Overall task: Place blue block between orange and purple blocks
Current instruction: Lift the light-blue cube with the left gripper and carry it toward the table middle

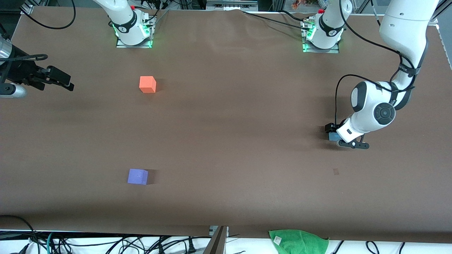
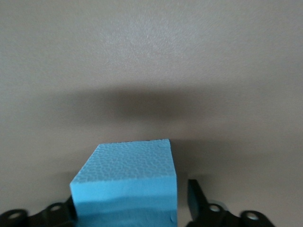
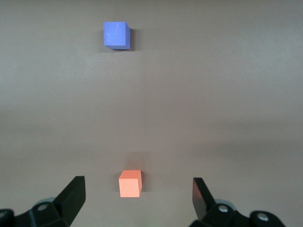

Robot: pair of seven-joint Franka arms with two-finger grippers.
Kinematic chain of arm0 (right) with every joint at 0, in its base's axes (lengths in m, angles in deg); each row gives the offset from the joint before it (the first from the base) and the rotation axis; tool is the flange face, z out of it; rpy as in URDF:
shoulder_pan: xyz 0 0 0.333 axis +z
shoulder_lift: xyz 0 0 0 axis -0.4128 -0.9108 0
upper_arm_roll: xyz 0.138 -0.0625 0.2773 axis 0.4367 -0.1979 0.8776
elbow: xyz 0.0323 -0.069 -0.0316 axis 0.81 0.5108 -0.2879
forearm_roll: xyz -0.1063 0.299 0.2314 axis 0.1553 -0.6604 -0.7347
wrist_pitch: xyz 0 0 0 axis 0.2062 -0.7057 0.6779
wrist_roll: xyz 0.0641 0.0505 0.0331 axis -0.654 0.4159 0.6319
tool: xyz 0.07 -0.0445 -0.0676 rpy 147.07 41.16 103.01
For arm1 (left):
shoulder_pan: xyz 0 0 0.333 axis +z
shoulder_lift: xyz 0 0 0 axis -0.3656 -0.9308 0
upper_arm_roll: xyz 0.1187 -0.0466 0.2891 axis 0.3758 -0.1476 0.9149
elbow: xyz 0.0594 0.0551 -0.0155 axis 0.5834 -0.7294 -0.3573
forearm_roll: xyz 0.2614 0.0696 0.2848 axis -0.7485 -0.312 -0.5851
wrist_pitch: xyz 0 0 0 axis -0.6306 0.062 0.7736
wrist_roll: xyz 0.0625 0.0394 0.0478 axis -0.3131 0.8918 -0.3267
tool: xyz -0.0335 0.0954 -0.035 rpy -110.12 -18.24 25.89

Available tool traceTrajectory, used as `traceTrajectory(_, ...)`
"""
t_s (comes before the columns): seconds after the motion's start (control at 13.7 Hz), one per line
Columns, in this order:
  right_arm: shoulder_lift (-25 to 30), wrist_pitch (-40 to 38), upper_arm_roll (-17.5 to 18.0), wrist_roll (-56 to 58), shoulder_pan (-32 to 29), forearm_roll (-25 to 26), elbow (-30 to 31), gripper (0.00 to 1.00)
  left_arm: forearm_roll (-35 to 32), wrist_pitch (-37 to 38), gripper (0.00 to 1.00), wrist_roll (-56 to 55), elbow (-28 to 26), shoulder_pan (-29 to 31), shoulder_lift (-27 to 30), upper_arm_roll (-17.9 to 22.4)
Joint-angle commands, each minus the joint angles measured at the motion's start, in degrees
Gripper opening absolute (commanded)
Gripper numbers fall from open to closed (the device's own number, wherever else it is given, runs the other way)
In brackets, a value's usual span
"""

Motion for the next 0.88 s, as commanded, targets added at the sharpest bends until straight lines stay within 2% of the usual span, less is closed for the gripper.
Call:
traceTrajectory(0.0, 0.34, -0.56, -0.26, 0.93, -0.09, -0.88, 0.03, 1.0, -1.14, -0.44, 0.07, 0.74, 0.39, 0.56, 0.19, -0.24)
traceTrajectory(0.07, 0.25, -0.56, -0.34, 0.93, -0.17, -0.88, 0.03, 1.0, -1.14, -0.18, 0.03, 0.74, 0.65, 0.56, 0.36, -0.33)
traceTrajectory(0.36, -0.01, -0.04, -0.34, 0.93, -0.26, -1.4, -0.14, 1.0, -1.14, 3.68, 0.03, -0.22, 2.05, -1.27, 4.57, -1.38)
traceTrajectory(0.66, -0.02, -0.04, -0.43, 1.11, -0.44, -2.02, -0.32, 1.0, -1.14, 16.67, 0.03, -1.88, 12.58, -1.54, 5.29, -8.22)
traceTrajectory(0.8, -0.19, 0.05, -0.43, 2.41, -0.53, -2.02, -0.41, 1.0, -0.52, 19.94, 0.03, -7.31, 16.45, -3.03, 5.03, -11.48)
